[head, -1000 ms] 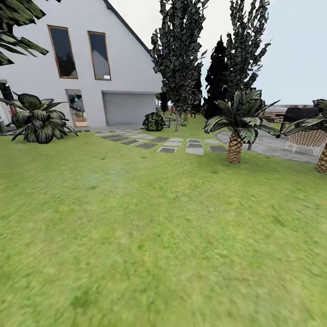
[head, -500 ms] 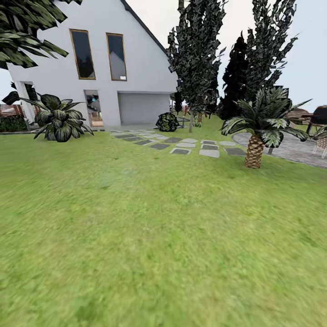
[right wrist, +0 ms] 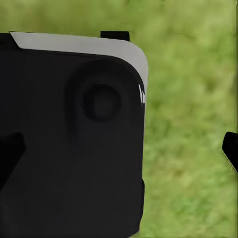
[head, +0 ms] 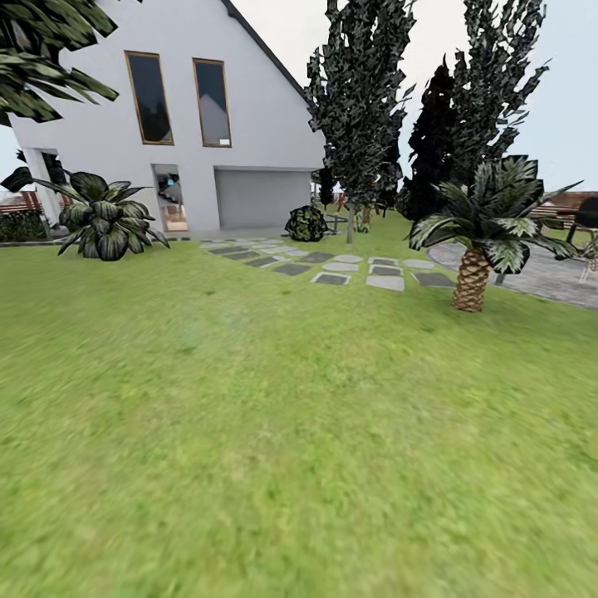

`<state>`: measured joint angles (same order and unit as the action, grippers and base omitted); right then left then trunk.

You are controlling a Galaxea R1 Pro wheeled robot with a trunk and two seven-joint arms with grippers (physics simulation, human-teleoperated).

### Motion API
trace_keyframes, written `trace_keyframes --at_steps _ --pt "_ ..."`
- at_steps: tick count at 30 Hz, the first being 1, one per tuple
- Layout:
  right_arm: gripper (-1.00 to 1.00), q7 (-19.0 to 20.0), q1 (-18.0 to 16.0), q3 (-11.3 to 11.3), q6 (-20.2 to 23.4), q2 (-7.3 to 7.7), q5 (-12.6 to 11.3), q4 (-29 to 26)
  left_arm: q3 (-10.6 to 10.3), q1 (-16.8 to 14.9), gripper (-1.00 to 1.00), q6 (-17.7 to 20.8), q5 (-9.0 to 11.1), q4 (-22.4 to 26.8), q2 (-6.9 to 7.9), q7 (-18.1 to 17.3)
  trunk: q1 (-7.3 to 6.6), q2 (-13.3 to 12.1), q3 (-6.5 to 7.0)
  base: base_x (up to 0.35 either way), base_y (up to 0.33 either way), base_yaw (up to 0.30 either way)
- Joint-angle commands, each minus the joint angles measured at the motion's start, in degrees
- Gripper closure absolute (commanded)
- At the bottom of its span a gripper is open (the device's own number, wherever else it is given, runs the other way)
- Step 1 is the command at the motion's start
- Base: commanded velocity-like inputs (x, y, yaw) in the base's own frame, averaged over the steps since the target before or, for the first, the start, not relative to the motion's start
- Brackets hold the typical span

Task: Take the three Easter eggs out of the wicker basket on the lawn in the garden, then place them on the lawn next to a single tree (choose any tree) so that all three eggs are next to the same tree and none are left in the basket.

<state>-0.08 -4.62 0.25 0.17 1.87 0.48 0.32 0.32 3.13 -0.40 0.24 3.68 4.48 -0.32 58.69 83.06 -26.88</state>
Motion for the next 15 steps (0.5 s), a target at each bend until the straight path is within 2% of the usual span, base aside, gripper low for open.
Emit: trace_keyframes --at_steps 1,15 --pt "-1.0 -0.01 -0.04 0.02 0.04 0.01 0.05 0.03 0.03 0.03 -1.0 -0.04 0.02 0.1 0.0 -0.03 0.03 0.02 -0.05 0.335 0.0 0.0" --pt "-1.0 -0.18 -0.04 -0.07 0.07 0.07 0.05 0.05 0.03 0.03 -1.0 -0.04 0.02 0.1 0.0 -0.03 0.03 0.02 -0.05 0.335 0.0 0.0"
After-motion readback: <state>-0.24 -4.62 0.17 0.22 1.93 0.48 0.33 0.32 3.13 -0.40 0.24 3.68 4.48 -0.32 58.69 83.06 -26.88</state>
